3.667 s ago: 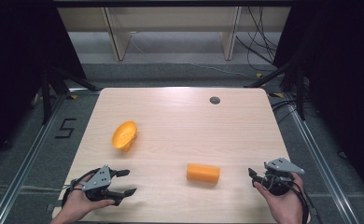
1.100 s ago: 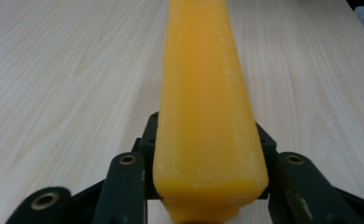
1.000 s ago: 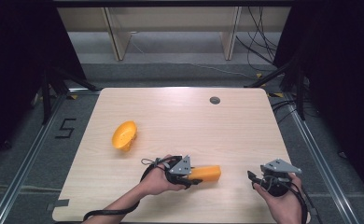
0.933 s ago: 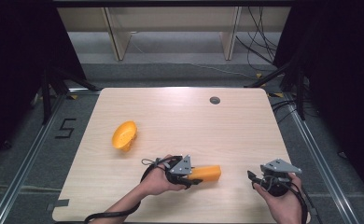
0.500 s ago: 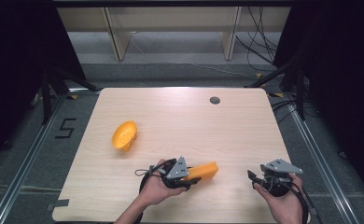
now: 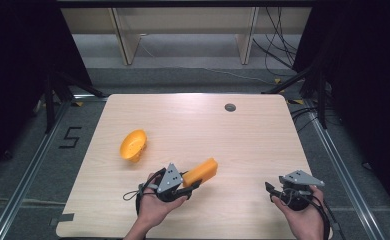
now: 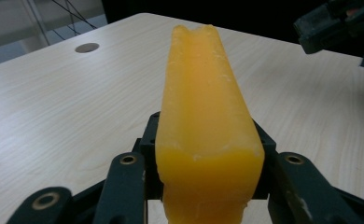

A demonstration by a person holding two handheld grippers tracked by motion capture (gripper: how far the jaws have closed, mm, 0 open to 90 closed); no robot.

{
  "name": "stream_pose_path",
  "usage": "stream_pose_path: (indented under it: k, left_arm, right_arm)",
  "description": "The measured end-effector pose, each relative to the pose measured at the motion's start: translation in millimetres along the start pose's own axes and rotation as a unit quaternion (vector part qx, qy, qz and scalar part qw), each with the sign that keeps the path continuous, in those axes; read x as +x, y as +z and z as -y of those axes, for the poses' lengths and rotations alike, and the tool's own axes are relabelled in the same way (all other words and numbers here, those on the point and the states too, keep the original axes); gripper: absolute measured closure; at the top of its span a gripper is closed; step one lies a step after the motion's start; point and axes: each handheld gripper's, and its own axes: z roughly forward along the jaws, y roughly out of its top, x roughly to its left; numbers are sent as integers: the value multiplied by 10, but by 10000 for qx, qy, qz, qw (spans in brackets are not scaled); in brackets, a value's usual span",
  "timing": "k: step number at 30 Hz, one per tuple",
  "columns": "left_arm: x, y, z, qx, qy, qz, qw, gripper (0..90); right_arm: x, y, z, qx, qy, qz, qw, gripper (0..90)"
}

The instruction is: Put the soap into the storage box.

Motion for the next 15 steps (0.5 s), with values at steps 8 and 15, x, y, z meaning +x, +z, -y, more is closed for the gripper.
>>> stream_pose_path:
  k: [8,15]
  left_arm:
    - [64,-141,3,-186,-164,-399,9989,602]
    - [109,-243,19,-337,-240,-767,9962,602]
  right_arm:
    - [-23,7,-2,-58,-142,-37,9999,464]
    - [-24,10,-4,-74,-135,-37,9999,463]
